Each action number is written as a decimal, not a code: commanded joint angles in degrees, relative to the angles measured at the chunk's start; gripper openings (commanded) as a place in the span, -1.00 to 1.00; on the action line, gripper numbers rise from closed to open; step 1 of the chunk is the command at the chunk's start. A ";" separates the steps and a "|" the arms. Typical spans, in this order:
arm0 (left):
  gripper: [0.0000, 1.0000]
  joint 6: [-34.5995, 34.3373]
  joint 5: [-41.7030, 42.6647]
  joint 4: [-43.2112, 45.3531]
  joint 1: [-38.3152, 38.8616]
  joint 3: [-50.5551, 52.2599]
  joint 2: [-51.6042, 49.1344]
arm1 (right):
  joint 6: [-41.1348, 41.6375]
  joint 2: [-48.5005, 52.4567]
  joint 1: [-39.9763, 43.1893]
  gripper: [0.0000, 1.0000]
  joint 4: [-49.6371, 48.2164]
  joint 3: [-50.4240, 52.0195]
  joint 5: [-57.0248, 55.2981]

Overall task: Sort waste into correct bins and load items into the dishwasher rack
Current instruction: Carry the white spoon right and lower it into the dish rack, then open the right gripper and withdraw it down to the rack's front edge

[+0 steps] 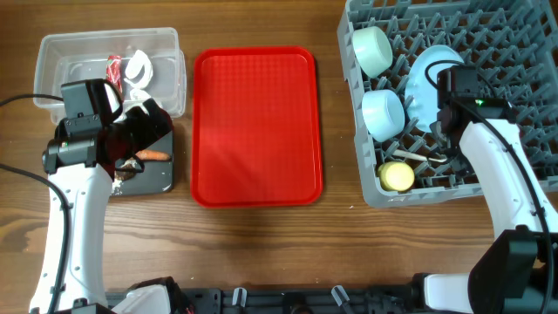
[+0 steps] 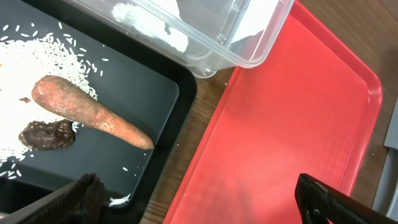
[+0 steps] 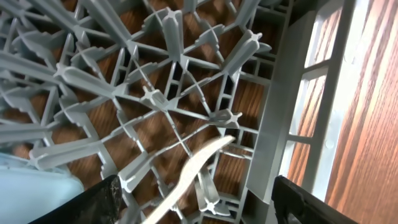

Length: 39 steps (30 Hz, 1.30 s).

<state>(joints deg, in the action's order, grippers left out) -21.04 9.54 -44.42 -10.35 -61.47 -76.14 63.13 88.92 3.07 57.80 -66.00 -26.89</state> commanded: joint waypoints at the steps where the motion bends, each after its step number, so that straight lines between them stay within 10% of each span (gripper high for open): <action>1: 1.00 1.14 0.70 0.00 0.00 -0.61 -0.15 | -6.12 -5.79 0.17 0.59 0.92 -1.53 2.75; 14: 1.00 1.14 0.70 0.00 0.00 -0.61 -0.15 | -42.27 -41.27 0.17 0.99 3.15 -3.06 28.96; 29: 1.00 1.14 0.70 0.00 0.00 -0.61 -0.15 | -46.75 -59.67 0.17 0.99 3.89 -2.56 29.86; 39: 1.00 1.14 0.70 0.00 0.00 -0.61 -0.15 | -52.02 -60.15 0.11 0.99 -16.92 12.55 30.12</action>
<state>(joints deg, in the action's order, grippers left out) -21.04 9.56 -44.60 -10.35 -61.47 -76.14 13.41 29.54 3.11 46.50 -60.82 3.79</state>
